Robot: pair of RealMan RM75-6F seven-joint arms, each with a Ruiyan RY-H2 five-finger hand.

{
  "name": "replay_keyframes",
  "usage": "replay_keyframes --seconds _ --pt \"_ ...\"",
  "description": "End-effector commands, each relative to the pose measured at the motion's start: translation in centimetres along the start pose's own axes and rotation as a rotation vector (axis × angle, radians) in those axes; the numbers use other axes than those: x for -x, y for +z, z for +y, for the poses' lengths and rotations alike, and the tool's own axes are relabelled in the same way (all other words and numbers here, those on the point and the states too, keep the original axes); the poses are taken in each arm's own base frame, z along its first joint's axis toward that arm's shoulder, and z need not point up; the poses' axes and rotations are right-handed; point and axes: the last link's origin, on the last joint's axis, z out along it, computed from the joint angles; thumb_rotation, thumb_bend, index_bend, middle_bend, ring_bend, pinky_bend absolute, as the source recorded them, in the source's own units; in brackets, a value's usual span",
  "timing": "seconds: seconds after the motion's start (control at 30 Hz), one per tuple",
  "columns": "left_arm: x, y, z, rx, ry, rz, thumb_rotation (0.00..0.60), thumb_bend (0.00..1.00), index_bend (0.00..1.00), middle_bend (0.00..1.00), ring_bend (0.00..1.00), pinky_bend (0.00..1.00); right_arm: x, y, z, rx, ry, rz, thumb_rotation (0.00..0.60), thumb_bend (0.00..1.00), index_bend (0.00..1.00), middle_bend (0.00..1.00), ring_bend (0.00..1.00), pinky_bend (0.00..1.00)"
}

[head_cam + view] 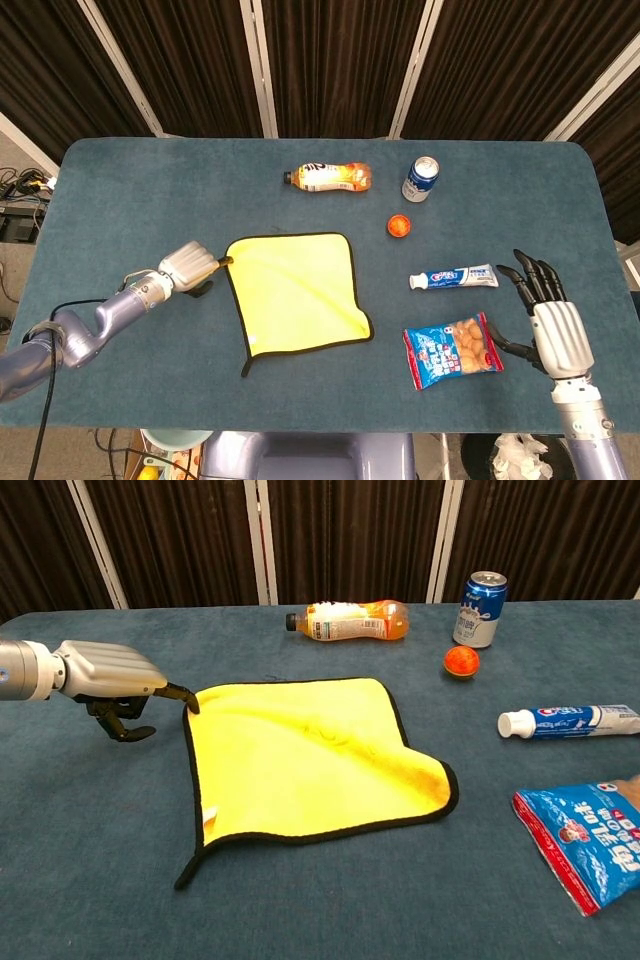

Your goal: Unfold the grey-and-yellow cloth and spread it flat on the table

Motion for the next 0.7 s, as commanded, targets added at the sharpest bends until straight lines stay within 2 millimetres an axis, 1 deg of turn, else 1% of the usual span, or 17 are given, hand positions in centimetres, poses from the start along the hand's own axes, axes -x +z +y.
replay_keyframes --seconds 0.03,0.13,0.23,0.37,0.47,0.53,0.57,0.6,0.63,0.67,0.7 --pt "0.0 -0.3 -0.1 -0.001 0.005 0.002 0.592 0.52 0.16 1.0 1.0 1.0 0.1 0.0 0.0 -0.002 0.001 -0.002 0.6 0.32 0.15 0.0 0.0 0.0" --pt "-0.3 -0.4 -0.3 -0.009 -0.006 0.017 0.579 0.52 0.13 1.0 1.0 1.0 0.1 -0.1 0.0 0.0 -0.001 -0.001 0.6 0.32 0.15 0.0 0.0 0.0" --pt "-0.7 -0.4 0.1 -0.007 -0.057 0.059 0.571 0.52 0.09 1.0 1.0 1.0 0.1 -0.2 0.1 0.008 -0.007 -0.003 0.6 0.32 0.15 0.0 0.0 0.0" --pt "-2.0 -1.1 0.9 0.033 -0.201 0.154 0.57 0.52 0.07 1.0 1.0 1.0 0.1 0.1 0.0 0.011 -0.009 -0.005 0.6 0.32 0.15 0.0 0.0 0.0" --pt "-3.4 -2.5 1.1 0.088 -0.328 0.221 0.567 0.52 0.07 1.0 1.0 1.0 0.5 0.9 -0.6 0.001 -0.024 -0.025 0.6 0.32 0.15 0.0 0.0 0.0" --pt "-4.2 -3.4 0.6 0.103 -0.36 0.257 0.567 0.52 0.07 1.0 1.0 1.0 0.6 1.5 -1.2 -0.012 -0.035 -0.034 0.6 0.33 0.15 0.0 0.0 0.0" --pt "-4.6 -4.0 0.1 0.103 -0.363 0.27 0.568 0.52 0.06 1.0 1.0 1.0 0.6 1.9 -1.6 -0.022 -0.038 -0.035 0.6 0.35 0.15 0.02 0.0 0.0" --pt "-5.3 -4.8 -0.7 0.095 -0.368 0.297 0.568 0.52 0.06 1.0 1.0 1.0 0.7 2.5 -2.2 -0.031 -0.044 -0.038 0.6 0.36 0.16 0.04 0.0 0.0" --pt "-5.6 -5.3 -1.1 0.09 -0.367 0.309 0.569 0.52 0.06 1.0 1.0 1.0 0.7 2.8 -2.5 -0.034 -0.048 -0.042 0.6 0.39 0.16 0.11 0.03 0.02" --pt "-6.0 -5.9 -1.9 0.071 -0.362 0.328 0.57 0.52 0.05 1.0 1.0 1.0 0.8 3.2 -3.1 -0.04 -0.054 -0.049 0.6 0.41 0.17 0.23 0.11 0.09" --pt "-6.3 -6.5 -2.4 0.053 -0.362 0.341 0.569 0.52 0.05 1.0 0.99 1.0 0.9 3.6 -3.6 -0.044 -0.06 -0.058 0.6 0.43 0.19 0.37 0.24 0.22"
